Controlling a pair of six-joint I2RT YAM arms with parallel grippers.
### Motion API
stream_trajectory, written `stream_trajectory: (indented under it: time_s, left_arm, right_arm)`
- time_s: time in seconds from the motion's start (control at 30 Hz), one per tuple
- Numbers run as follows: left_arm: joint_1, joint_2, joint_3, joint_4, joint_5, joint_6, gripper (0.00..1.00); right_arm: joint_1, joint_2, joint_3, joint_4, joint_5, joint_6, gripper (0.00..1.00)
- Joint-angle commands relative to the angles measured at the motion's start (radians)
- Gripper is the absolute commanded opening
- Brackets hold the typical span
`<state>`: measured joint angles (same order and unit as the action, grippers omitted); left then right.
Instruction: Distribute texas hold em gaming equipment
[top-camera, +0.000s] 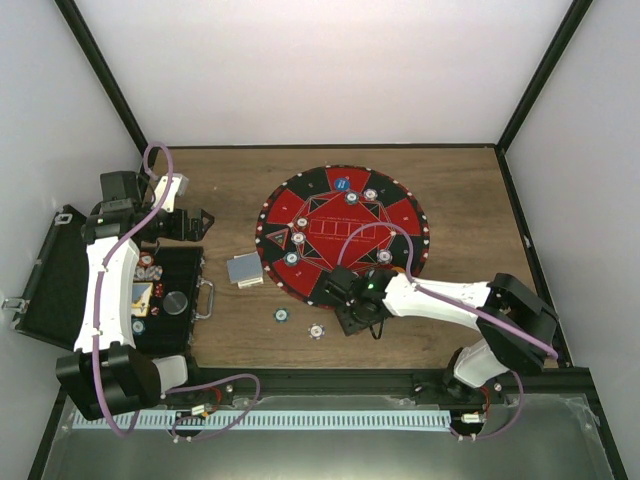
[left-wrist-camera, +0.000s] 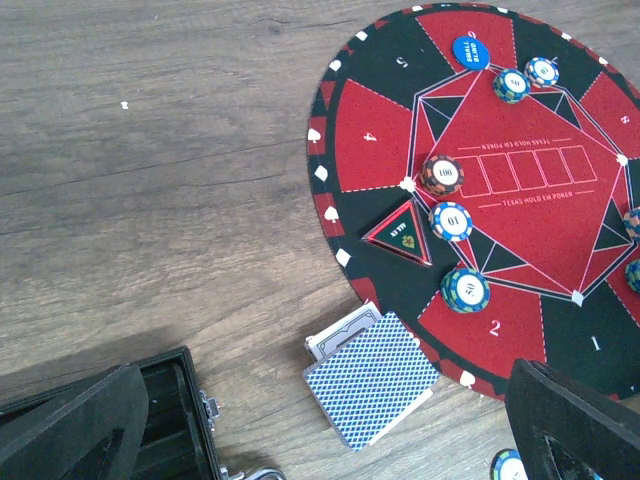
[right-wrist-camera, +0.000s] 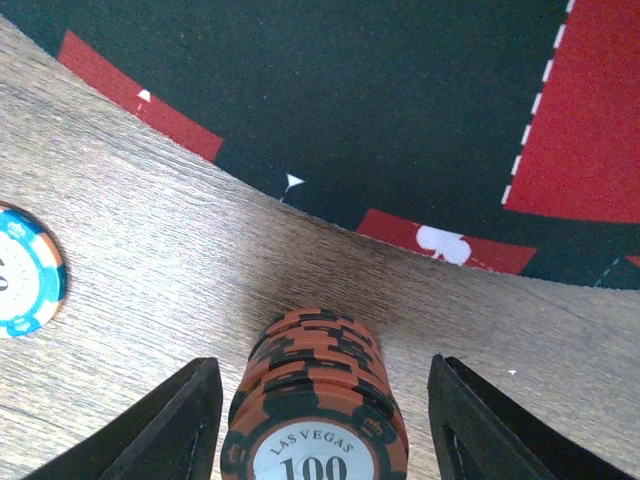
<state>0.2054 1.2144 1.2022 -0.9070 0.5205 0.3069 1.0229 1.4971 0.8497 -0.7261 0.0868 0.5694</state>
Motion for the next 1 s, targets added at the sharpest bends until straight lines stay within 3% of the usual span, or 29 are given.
stream_trajectory:
  time_s: [0.0,0.7,0.97]
  left_arm:
    - [0.006,-0.01,0.017,0.0,0.006,-0.005,1.0]
    - [0.007,-0.006,0.006,0.008,0.004,-0.002,1.0]
    - [0.005,-0.006,0.009,0.007,0.005,0.0,1.0]
  right_arm:
    - [0.008,0.008,-0.007,0.011,0.014,0.006,0.57]
    - [0.008,0.003,0.001,0.0,0.016,0.006,0.33]
    - [0.008,-0.027,0.06,-0.058,0.033,-0.004,0.32]
